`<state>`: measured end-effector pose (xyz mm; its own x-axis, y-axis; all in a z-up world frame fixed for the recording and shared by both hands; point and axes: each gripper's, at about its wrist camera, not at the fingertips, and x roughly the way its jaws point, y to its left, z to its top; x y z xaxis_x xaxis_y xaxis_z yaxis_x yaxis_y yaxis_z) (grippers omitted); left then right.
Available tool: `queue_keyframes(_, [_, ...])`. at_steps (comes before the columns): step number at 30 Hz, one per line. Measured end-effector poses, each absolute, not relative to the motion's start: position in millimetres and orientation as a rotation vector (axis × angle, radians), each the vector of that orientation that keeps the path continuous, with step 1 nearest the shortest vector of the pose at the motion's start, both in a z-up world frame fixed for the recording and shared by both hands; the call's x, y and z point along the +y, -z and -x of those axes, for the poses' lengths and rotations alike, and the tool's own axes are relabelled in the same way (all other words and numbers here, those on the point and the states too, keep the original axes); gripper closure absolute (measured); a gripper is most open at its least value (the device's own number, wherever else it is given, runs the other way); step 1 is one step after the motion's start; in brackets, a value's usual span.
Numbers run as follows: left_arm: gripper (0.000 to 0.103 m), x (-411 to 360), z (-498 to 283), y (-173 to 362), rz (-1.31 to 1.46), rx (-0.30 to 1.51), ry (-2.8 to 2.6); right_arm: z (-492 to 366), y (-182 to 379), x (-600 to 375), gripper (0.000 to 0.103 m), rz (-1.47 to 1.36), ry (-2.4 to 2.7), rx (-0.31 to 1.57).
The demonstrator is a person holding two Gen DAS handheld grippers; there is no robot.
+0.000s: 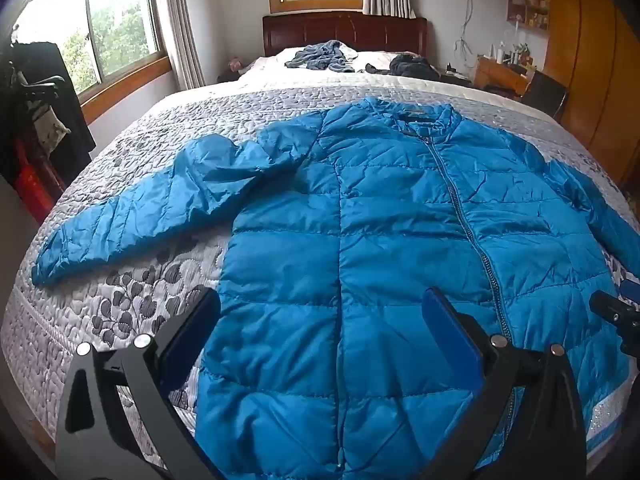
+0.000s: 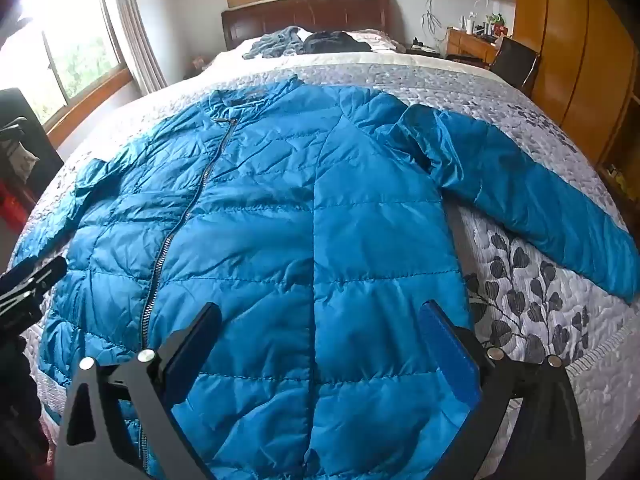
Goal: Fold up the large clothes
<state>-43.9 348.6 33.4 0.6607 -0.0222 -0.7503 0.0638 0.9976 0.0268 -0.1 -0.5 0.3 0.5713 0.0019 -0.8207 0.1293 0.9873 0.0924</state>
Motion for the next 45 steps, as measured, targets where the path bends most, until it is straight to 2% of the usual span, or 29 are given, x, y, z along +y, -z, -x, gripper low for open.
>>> queue_keyframes(45, [0.003,348.3,45.2,-34.1,-0.061,0.85,0.046,-1.4,0.9,-1.6,0.004,-0.138,0.097,0.956])
